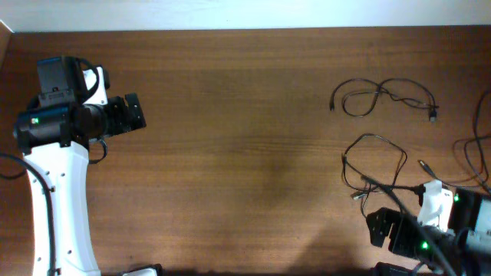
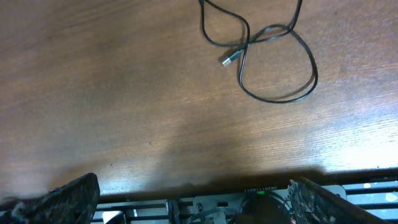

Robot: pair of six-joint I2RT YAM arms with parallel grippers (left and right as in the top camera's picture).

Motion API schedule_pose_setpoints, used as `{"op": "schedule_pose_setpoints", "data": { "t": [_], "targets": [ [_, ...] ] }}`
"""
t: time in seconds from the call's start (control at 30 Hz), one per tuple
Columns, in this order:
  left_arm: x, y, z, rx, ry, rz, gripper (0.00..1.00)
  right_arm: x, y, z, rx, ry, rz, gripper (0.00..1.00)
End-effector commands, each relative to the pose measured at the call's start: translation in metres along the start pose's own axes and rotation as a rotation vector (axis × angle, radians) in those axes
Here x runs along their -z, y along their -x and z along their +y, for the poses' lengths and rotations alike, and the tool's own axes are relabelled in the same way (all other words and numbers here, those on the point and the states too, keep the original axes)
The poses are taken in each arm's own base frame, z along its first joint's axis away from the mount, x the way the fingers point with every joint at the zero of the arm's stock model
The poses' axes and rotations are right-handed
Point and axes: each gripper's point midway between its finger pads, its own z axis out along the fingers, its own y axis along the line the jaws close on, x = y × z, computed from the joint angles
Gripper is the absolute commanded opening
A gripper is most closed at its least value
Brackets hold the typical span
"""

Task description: Untangle cables

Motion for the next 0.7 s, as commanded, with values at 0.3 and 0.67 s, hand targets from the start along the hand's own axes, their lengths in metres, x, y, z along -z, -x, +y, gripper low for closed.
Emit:
{"op": "schedule_pose_setpoints", "data": {
  "t": [0.3, 0.67],
  "targets": [
    [0.004, 0.002, 0.0, 0.014, 0.0, -0.014, 0.99, 0.011, -0.021, 0.012, 0.117, 0.059, -0.049, 0.98],
    [0.004, 0.002, 0.0, 0.014, 0.0, -0.014, 0.99, 0.033, -0.05, 0.016, 0.198, 0.064, -0.286, 0.99]
  ]
}}
